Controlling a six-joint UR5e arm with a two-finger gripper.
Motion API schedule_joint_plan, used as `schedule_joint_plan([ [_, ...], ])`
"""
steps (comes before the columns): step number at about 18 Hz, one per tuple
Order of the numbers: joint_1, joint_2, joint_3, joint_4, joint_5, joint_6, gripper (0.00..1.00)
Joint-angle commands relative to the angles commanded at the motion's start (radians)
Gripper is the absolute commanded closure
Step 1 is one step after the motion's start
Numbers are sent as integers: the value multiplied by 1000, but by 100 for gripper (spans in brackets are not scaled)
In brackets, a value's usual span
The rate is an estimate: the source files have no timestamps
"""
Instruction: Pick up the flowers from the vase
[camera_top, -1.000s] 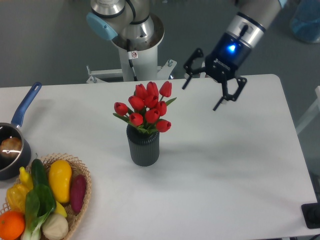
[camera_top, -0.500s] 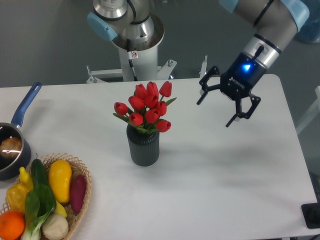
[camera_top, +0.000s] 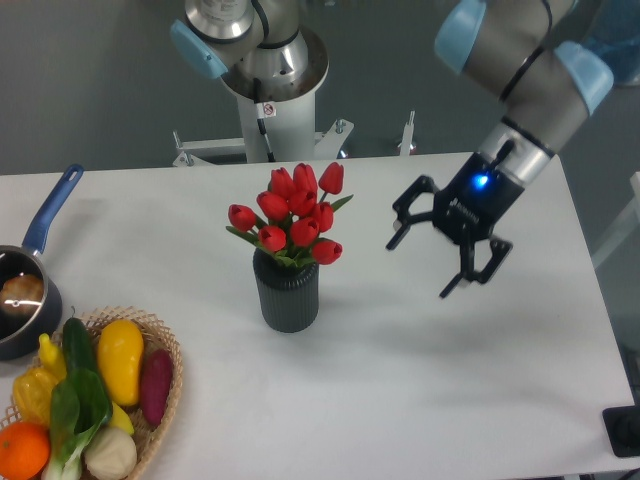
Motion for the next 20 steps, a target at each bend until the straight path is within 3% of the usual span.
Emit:
schedule_joint_plan([
  [5,-14,-26,31,-11,0,-46,0],
  [10,-8,3,26,-14,2,-138,0],
  [13,-6,6,20,-3,-171,-337,0],
  [15,12,1,-10,6,-315,-362,0],
  [17,32,0,-67,69,-344,-283,0],
  [20,41,9,-83,83,-315,-272,0],
])
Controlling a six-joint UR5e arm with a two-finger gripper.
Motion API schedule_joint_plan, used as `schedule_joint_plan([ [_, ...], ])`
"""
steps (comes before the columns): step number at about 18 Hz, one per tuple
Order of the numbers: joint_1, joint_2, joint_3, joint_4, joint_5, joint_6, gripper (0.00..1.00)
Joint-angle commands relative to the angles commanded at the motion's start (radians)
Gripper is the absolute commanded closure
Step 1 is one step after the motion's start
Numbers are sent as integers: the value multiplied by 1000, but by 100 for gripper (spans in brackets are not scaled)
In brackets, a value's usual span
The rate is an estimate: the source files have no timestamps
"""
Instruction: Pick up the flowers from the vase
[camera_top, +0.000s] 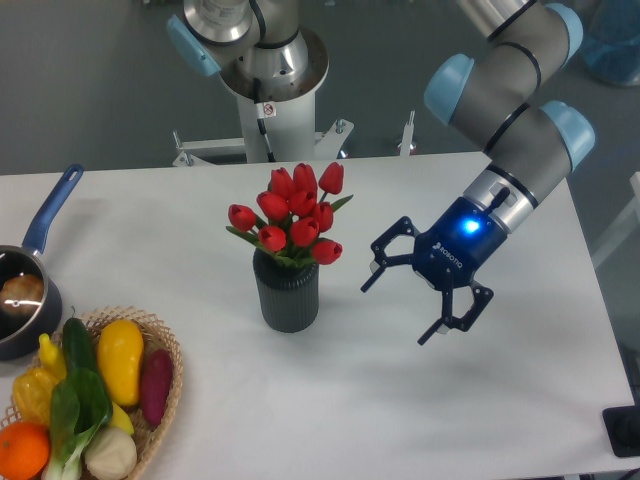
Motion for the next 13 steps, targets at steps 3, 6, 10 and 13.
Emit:
schedule_joint_plan([
  [3,-5,9,-6,5,170,18,0],
  [6,-11,29,-14,-5,255,73,0],
  [10,0,46,-26,-63,311,201,0],
  [13,-24,60,-5,-124,425,270,0],
])
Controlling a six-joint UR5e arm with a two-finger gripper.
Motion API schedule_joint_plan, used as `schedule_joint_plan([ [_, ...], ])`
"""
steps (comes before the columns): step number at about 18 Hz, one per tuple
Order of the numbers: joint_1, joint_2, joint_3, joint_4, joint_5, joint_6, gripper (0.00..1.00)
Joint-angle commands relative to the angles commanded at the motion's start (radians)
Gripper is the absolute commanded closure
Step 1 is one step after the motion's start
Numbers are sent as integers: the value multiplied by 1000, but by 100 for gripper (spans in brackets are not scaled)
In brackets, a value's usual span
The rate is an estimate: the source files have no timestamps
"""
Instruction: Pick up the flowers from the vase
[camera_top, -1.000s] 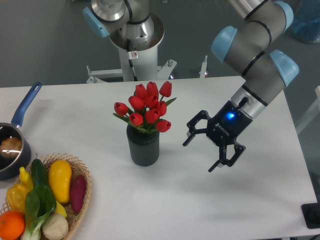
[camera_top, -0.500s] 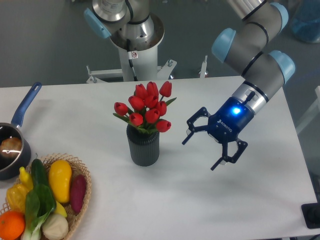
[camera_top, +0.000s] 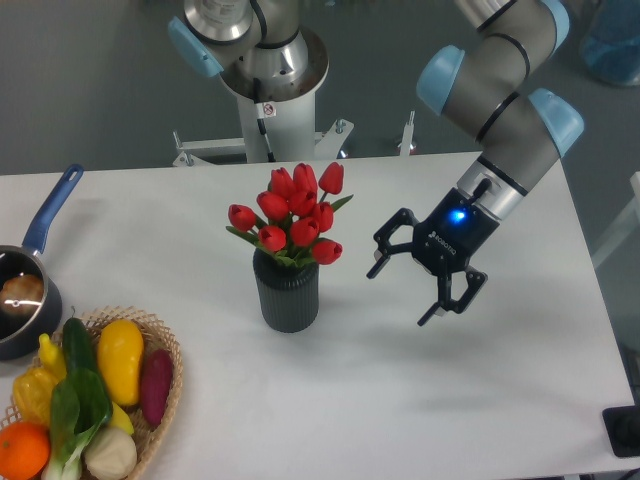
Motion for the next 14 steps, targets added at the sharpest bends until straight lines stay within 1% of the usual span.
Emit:
schedule_joint_plan([
  [4,-61,11,28,-77,109,43,0],
  [6,-78,15,34,-104,120,84,0],
  [9,-109,23,37,-118,135,132,0],
  [11,-120,29,40,-147,152,141,0],
  [14,-134,29,34,-155,177,192,0],
])
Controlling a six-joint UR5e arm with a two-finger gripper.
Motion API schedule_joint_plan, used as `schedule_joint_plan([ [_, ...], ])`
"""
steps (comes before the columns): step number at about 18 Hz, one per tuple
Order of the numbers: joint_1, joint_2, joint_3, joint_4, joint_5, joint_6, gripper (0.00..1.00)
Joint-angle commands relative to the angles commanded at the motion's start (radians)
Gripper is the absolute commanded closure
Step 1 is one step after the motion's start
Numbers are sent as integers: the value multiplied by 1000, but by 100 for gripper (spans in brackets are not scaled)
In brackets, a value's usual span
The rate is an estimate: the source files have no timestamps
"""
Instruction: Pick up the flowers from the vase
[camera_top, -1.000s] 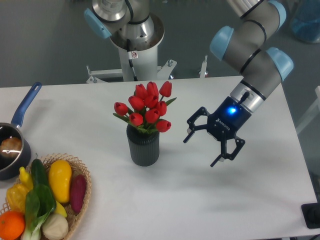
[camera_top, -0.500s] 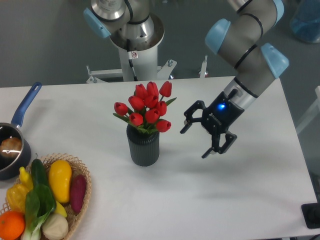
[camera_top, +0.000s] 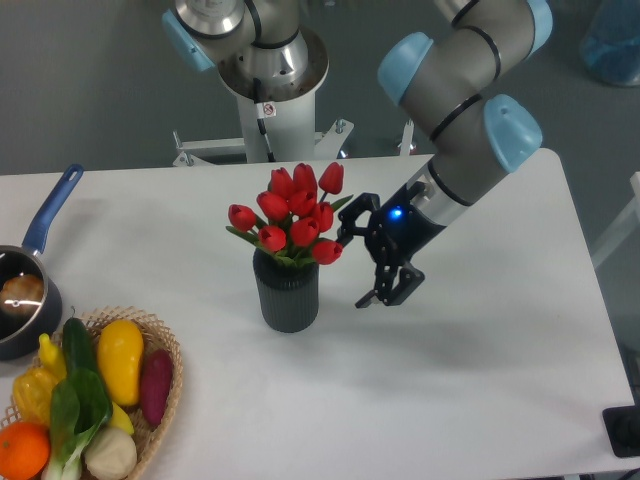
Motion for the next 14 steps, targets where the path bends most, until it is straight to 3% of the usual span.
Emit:
schedule_joint_plan([
  [5,-3,3,0,-32,5,14,0],
  [10,-2,21,20,-103,8,17,0],
  [14,-28,25,20,-112,6,15,0],
])
